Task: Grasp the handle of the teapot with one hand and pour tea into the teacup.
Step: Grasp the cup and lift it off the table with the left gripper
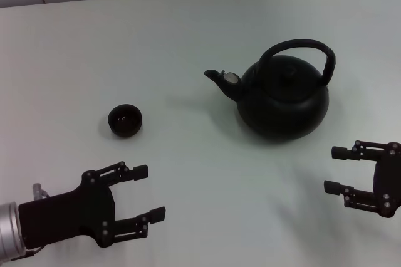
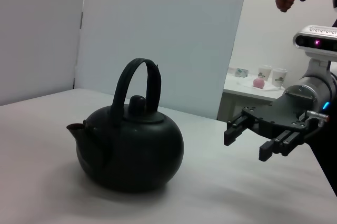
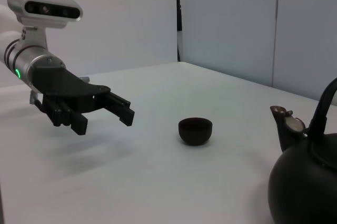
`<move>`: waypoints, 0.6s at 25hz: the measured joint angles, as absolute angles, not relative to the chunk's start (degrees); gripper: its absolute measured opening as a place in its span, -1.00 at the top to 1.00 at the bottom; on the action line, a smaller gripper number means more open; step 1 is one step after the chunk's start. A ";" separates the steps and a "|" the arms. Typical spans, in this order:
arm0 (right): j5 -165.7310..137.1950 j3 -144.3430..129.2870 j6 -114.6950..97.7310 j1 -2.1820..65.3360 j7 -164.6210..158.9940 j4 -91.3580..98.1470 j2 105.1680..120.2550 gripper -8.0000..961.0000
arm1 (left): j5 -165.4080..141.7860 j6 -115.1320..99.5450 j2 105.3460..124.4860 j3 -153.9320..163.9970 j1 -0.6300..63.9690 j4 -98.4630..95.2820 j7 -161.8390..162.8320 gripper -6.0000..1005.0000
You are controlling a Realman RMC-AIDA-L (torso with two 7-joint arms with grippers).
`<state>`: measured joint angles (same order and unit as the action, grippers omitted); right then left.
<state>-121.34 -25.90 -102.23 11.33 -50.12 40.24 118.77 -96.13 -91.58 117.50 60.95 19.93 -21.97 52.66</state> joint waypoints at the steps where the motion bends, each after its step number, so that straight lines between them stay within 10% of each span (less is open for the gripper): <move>1: -121.35 -25.92 -102.21 11.34 -50.12 40.22 118.77 -0.27 | -96.14 -91.62 117.53 60.98 19.89 -21.97 52.66 -0.60; 15: -121.46 -26.11 -102.04 11.85 -50.09 40.16 118.87 -0.27 | -96.21 -92.13 117.76 60.99 19.76 -21.97 52.64 -0.59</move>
